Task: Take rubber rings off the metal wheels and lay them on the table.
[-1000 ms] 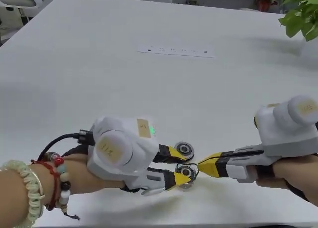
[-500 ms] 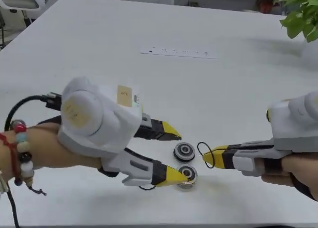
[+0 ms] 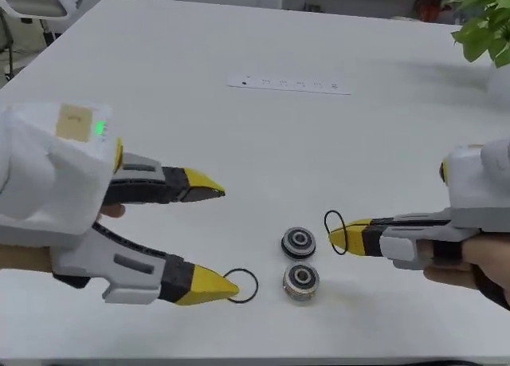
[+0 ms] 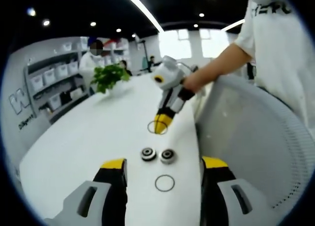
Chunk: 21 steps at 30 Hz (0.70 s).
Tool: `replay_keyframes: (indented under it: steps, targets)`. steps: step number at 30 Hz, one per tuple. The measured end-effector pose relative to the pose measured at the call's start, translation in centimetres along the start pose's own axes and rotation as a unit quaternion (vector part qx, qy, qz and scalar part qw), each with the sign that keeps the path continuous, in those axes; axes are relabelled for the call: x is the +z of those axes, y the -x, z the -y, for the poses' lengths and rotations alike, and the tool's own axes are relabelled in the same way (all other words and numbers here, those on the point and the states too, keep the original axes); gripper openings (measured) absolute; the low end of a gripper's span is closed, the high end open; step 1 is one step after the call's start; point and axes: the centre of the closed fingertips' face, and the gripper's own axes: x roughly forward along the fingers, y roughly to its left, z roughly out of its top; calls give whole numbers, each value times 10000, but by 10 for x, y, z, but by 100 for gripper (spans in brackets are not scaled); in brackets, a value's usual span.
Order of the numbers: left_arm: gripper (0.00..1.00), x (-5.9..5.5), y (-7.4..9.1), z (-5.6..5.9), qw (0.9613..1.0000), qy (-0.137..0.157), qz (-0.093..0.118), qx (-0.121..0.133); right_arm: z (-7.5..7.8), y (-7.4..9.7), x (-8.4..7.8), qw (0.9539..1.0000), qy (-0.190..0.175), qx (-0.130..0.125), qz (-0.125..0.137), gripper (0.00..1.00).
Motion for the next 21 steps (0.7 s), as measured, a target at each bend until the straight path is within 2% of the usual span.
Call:
replay_keyframes:
  steps: [3, 7, 14, 17, 21]
  targets:
    - [66, -5, 9, -5, 9995, 165, 48, 262, -2, -1, 2, 10000, 90, 3, -39, 0]
    - [69, -7, 18, -5, 9979, 415, 199, 464, -7, -1, 8, 9998, 183, 52, -21, 0]
    - [80, -17, 24, 3, 9963, 607, 182, 580, -16, -5, 22, 9991, 404, 130, 11, 0]
    - [83, -20, 24, 5, 9943, 789, 241, 671, -21, -9, 28, 9987, 457, 209, 39, 0]
    - [90, -21, 20, 15, 9935, 888, 278, 653, -30, -21, 33, 9977, 600, 329, -12, 0]
